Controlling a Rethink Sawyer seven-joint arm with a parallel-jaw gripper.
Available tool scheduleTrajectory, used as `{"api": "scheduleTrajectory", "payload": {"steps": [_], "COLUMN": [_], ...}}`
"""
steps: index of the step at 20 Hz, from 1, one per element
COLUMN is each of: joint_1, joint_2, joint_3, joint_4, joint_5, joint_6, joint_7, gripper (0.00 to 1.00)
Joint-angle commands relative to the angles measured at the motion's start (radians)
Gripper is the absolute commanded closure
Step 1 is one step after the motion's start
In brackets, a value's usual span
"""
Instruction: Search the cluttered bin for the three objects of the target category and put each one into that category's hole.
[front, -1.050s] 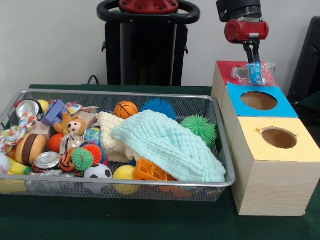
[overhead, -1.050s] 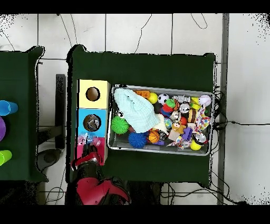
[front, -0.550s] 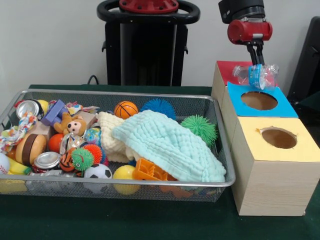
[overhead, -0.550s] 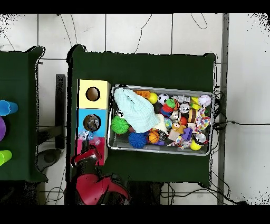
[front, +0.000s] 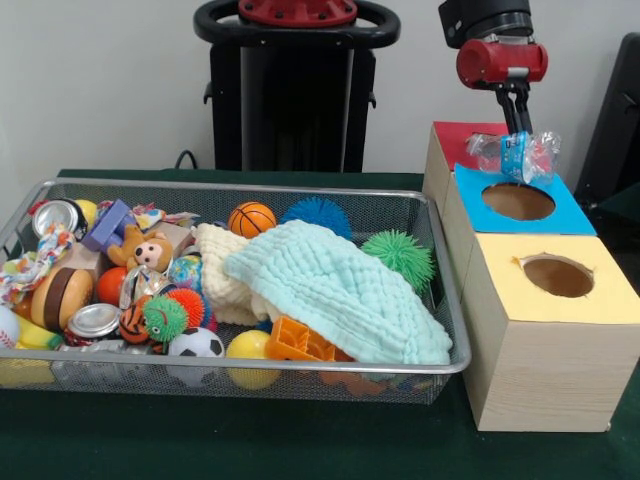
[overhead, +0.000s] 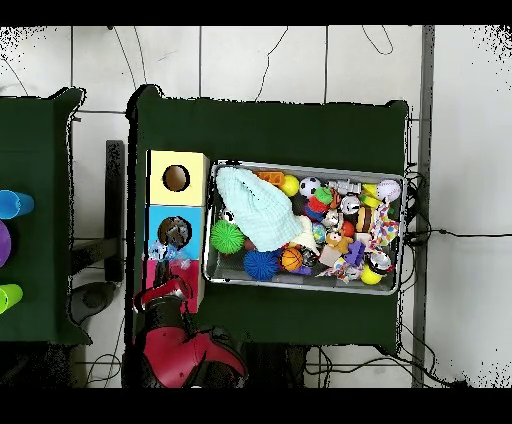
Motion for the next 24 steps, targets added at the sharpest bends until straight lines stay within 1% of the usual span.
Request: {"api": "scheduleTrajectory", "payload": {"steps": [1,17,24], "joint_1": [-0.015,-0.019,-0.011], "joint_2": [0.048,0.050,0.054], "joint_3": [-0.001,-0.014,-0.021], "joint_4": [-0.114,-0.126,-0.132], "joint_5": [0.053,0.051,0.068], "joint_6": [-0.058,-0.056,-0.065], "joint_7": [0.082,0.084,0.086], "gripper": [1.00,1.00,1.00]}}
